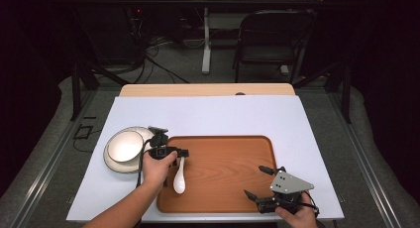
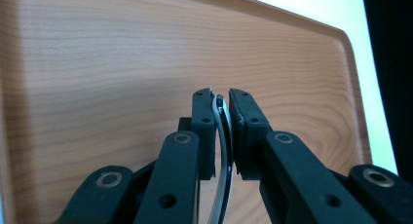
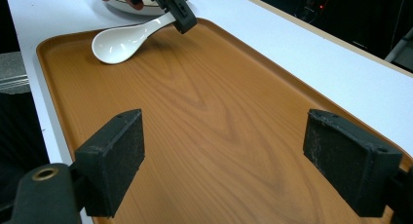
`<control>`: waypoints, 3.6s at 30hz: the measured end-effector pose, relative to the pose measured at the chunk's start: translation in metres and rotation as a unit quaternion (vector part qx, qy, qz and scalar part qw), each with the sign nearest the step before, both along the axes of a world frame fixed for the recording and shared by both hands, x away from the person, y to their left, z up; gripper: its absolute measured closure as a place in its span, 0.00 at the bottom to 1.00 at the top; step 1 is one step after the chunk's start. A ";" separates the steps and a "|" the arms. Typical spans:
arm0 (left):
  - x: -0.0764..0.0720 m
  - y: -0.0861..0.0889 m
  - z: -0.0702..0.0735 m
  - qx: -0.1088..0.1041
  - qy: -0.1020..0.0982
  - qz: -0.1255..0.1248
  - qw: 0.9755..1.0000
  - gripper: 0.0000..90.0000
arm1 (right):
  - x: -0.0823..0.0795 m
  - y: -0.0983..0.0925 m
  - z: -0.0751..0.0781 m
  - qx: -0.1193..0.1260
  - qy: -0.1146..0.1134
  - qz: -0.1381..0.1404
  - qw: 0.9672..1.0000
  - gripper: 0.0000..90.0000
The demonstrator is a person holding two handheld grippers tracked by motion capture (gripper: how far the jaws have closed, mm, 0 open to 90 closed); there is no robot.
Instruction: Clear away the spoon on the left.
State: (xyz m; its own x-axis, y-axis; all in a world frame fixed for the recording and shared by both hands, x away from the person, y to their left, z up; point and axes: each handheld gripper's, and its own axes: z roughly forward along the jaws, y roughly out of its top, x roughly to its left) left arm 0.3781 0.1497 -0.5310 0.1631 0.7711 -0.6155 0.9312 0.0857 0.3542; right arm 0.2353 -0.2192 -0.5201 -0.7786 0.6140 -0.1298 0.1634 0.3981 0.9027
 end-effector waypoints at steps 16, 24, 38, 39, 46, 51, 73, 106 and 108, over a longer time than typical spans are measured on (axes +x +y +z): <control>0.004 0.000 -0.008 0.008 0.013 0.010 1.000 0.87 | 0.000 0.000 0.000 -0.001 0.000 -0.001 1.000 0.17; 0.004 0.000 -0.008 0.018 0.015 0.009 1.000 0.83 | 0.000 0.000 0.000 -0.001 0.000 0.000 1.000 0.17; 0.001 0.006 -0.005 0.056 0.003 0.013 0.998 0.71 | 0.000 0.000 0.000 -0.002 0.000 -0.001 1.000 0.17; 0.000 0.006 -0.004 0.062 -0.001 0.014 0.998 0.68 | 0.000 0.000 0.000 -0.001 0.000 -0.001 1.000 0.17; -0.002 0.006 -0.002 0.083 -0.020 0.010 0.996 0.57 | 0.000 0.000 0.000 -0.001 -0.001 -0.001 1.000 0.17; -0.002 0.006 0.000 0.082 -0.023 0.013 0.996 0.52 | 0.000 0.000 0.000 -0.002 0.000 -0.001 1.000 0.17; -0.011 0.028 0.026 0.101 -0.055 -0.005 0.993 0.51 | 0.000 0.000 0.000 -0.002 0.000 -0.001 1.000 0.17; -0.062 0.090 0.053 0.187 -0.138 0.007 0.973 0.47 | 0.000 0.002 -0.001 -0.004 0.001 -0.002 1.000 0.17; -0.067 0.094 0.053 0.186 -0.143 0.015 0.972 0.47 | 0.000 0.002 -0.001 -0.003 0.001 -0.003 1.000 0.17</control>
State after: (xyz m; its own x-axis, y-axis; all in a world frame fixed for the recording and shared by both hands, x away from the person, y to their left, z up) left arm 0.3116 0.2442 -0.4777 0.2605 0.9386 -0.2260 0.7897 -0.0725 0.6092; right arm 0.2352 -0.2176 -0.5207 -0.7758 0.6171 -0.1317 0.1677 0.4029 0.8997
